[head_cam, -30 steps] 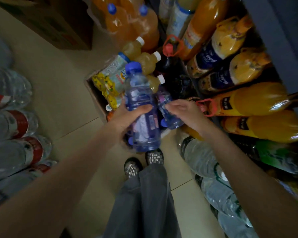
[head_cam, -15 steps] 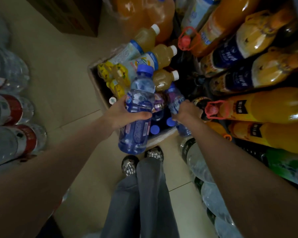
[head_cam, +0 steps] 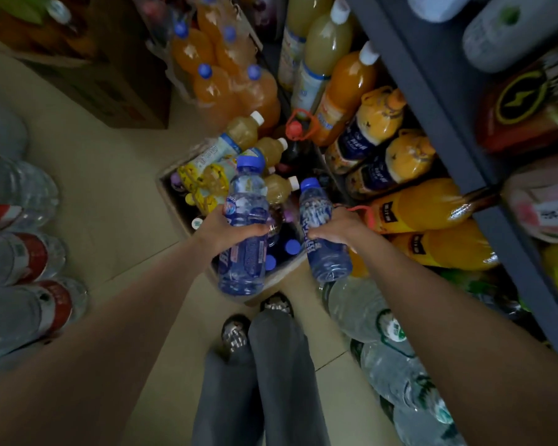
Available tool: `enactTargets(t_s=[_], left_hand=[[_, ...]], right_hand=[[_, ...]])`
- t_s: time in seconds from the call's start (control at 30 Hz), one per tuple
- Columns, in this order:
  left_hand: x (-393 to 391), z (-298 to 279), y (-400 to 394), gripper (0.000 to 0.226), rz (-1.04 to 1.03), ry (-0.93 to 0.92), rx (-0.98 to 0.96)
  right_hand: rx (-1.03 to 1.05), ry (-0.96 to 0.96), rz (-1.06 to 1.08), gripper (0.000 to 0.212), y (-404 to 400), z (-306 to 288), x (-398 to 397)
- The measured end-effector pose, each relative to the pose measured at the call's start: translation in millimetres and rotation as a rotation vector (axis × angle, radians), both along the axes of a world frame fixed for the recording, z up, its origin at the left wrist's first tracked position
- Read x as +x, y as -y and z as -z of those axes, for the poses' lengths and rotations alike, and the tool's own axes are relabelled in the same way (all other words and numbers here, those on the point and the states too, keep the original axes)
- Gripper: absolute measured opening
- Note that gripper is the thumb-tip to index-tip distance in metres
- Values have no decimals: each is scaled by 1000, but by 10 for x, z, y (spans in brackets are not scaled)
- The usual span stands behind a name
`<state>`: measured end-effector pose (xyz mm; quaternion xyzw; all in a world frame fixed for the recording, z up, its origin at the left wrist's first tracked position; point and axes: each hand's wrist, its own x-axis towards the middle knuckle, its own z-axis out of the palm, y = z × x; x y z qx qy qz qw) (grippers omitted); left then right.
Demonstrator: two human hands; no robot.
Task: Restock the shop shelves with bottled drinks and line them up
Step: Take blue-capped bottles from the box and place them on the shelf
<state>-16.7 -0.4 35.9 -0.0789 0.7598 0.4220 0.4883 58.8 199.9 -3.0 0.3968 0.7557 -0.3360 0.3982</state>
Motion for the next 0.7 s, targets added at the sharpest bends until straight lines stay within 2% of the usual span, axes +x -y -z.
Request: enactTargets(t_s=[0.03,0.13,0.2,0.23,0.33,0.37,0.47,0.53,0.67,0.7], left_hand=[[14,30,32,52,17,-6,-25],[53,-2,114,87,86,-26,-90],[70,-117,171,95,133,-36,-86],[73,-247,167,85,160,-39,-70],[55,-783,116,36,264,-110,-22],[60,-983,80,29,290,-141,2],[162,-1671,-27,30,348,-233,102],[317,-2216,-95,31,401,-285,165],[835,-3437,-280,37,484,-374,357],[1007,-3763,-347,35,503,-389,414]], right_hand=[[15,-5,-3,71,-4,0,1],[9,-9,12,71,-24,-72,51],[-12,-28,37,70,-45,-260,113],[-21,-42,54,68,-64,-384,147],[-61,-120,132,55,-137,-936,271],[-79,-166,160,54,-159,-1160,337],[-64,-315,201,61,-199,-1960,633],[-41,-461,228,41,-167,-2617,942],[-6,-728,328,35,-17,-4042,1755],[3,-792,356,39,3,-4381,1996]])
